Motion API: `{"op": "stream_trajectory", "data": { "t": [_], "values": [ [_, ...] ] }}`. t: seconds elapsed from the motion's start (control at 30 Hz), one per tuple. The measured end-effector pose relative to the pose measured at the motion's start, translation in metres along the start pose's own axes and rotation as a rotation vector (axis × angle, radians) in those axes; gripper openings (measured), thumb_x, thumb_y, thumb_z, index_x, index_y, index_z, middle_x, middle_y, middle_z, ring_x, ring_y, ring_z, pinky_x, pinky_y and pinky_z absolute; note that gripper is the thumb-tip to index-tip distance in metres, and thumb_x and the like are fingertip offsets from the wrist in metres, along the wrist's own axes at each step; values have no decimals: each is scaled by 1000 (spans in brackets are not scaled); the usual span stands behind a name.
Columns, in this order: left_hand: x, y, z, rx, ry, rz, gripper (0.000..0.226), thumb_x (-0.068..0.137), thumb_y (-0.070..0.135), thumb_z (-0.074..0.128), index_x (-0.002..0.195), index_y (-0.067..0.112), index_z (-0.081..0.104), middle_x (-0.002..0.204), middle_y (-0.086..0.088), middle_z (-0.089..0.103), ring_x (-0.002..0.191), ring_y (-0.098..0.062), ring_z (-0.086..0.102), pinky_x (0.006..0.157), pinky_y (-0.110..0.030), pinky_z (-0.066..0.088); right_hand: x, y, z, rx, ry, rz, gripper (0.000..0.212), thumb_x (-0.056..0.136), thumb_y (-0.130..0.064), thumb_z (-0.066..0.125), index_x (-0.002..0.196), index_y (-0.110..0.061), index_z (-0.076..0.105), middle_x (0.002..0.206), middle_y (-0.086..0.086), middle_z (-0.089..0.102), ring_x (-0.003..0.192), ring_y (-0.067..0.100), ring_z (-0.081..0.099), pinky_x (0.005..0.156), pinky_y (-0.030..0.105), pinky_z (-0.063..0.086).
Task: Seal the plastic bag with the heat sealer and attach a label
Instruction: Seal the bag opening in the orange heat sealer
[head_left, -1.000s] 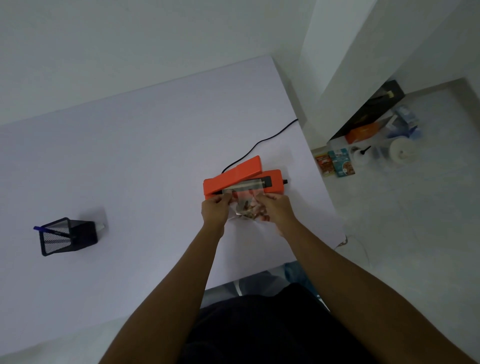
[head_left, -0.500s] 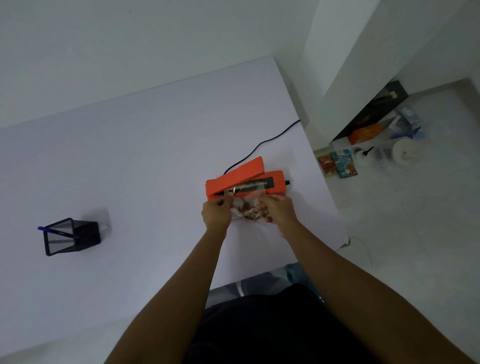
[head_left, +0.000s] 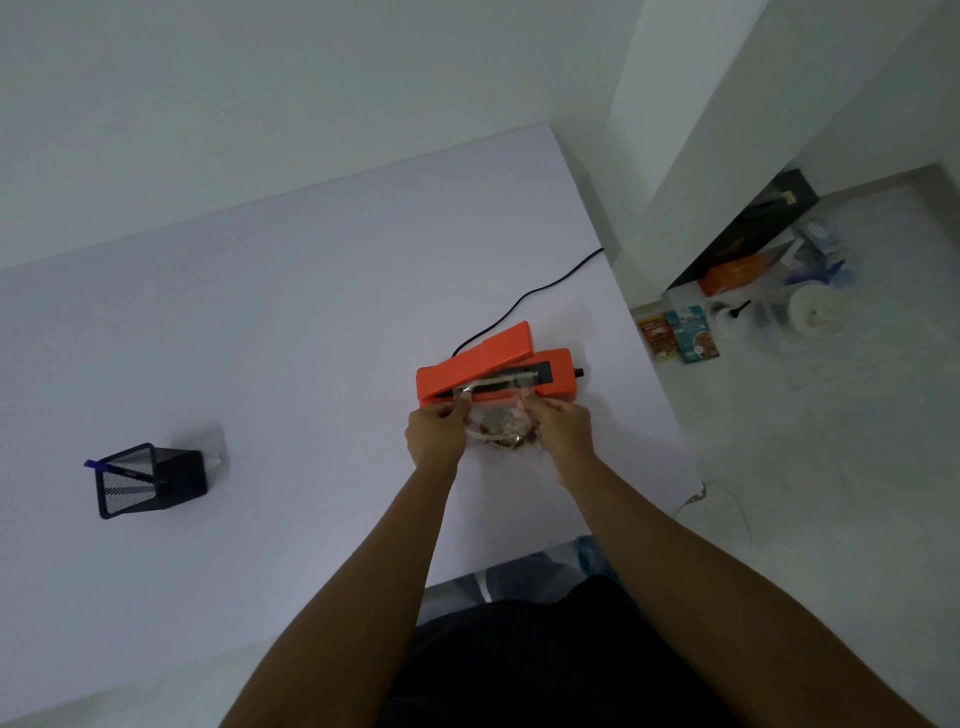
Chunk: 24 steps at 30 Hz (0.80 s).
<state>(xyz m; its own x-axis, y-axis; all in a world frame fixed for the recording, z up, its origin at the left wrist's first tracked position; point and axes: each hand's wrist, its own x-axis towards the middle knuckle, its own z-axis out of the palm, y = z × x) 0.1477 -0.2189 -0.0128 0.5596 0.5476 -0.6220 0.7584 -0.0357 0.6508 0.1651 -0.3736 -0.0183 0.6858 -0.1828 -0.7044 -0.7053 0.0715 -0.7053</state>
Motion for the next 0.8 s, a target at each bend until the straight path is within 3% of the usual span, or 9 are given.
{"op": "stream_trajectory", "data": {
  "t": [0.17, 0.33, 0.8],
  "values": [
    [-1, 0, 2, -45, 0, -23, 36, 84, 43, 73, 72, 9, 73, 75, -8, 73, 63, -19, 60, 64, -31, 50, 0, -2, 0, 66, 0, 18, 20, 87, -21, 76, 94, -2, 76, 70, 0, 71, 43, -2, 60, 41, 12, 43],
    [0, 2, 3, -50, 8, -28, 32, 84, 44, 73, 65, 18, 69, 76, -8, 74, 68, -21, 65, 70, -35, 55, 2, -2, 2, 61, 8, 20, 19, 86, -23, 77, 91, -4, 77, 72, 1, 73, 46, -1, 62, 43, 13, 45],
    [-1, 4, 3, -32, 8, -36, 29, 86, 39, 72, 79, 11, 75, 74, -4, 72, 67, -20, 65, 67, -30, 53, 3, 1, 2, 83, 4, 30, 21, 86, -22, 77, 91, -2, 77, 76, 3, 75, 46, -2, 61, 45, 14, 46]
  ]
}}
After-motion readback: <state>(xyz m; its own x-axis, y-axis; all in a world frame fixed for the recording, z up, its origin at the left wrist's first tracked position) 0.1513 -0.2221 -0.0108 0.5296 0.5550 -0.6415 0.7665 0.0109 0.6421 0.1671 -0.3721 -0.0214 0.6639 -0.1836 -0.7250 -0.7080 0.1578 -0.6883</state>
